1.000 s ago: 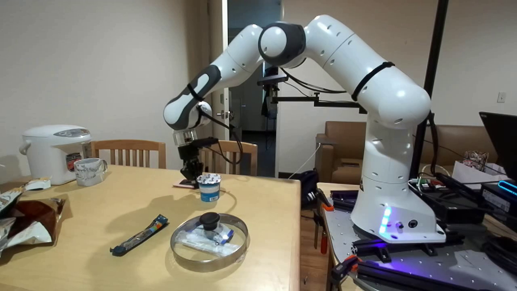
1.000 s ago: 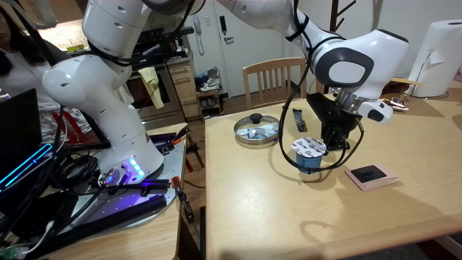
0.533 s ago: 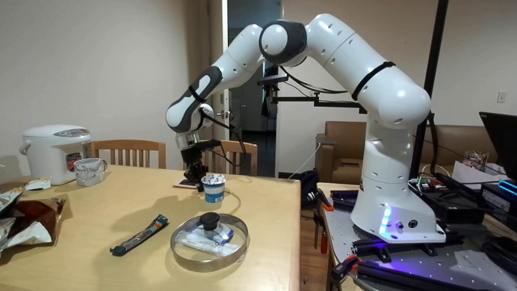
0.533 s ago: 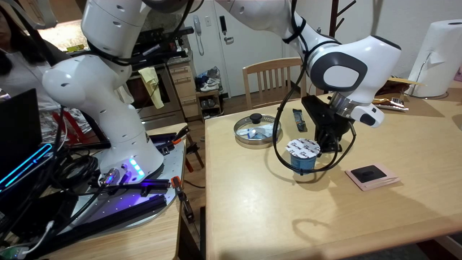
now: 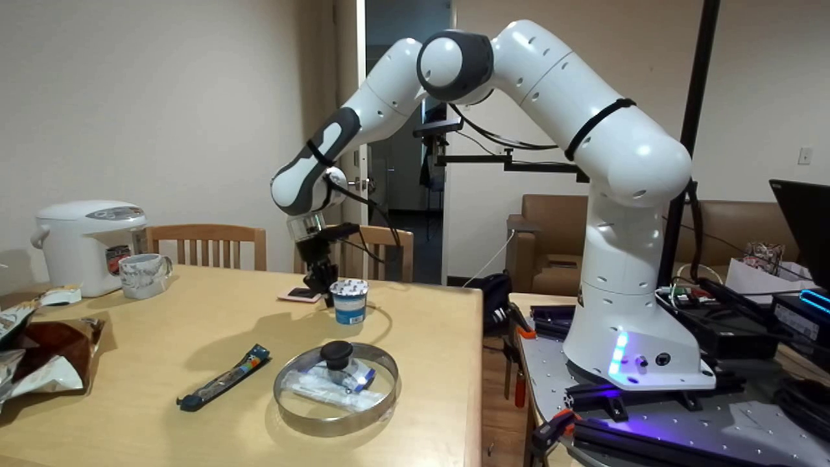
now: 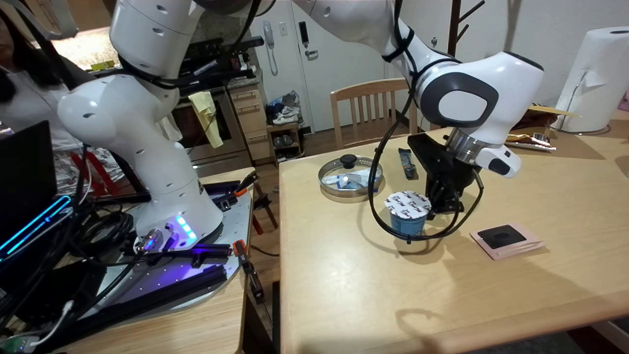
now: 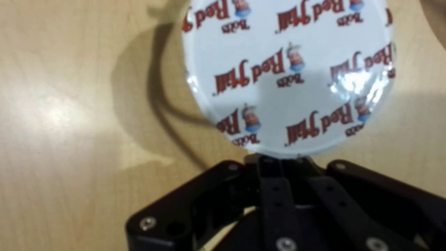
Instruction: Push the blue cup backwards
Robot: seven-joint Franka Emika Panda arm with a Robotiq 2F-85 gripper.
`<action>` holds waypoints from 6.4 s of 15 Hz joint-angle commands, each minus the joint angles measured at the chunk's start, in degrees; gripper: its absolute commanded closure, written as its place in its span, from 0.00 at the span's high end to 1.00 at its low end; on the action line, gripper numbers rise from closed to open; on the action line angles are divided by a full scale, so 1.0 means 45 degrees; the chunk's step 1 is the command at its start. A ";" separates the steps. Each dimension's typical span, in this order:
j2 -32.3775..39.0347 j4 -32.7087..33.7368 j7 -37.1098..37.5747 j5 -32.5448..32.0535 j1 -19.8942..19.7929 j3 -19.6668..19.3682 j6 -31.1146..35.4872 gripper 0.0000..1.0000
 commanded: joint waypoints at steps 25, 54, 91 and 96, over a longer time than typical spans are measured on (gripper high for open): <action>-0.3381 -0.7575 -0.0049 -0.1438 0.0520 -0.0400 0.6657 0.00; -0.4180 -1.0060 -0.1507 -0.3061 0.0257 -0.0629 0.9408 0.00; -0.5793 -1.2274 -0.0842 -0.2775 0.0251 -0.1340 1.0356 0.27; -0.5893 -1.2138 -0.0516 -0.3049 0.0602 -0.1574 1.0192 0.52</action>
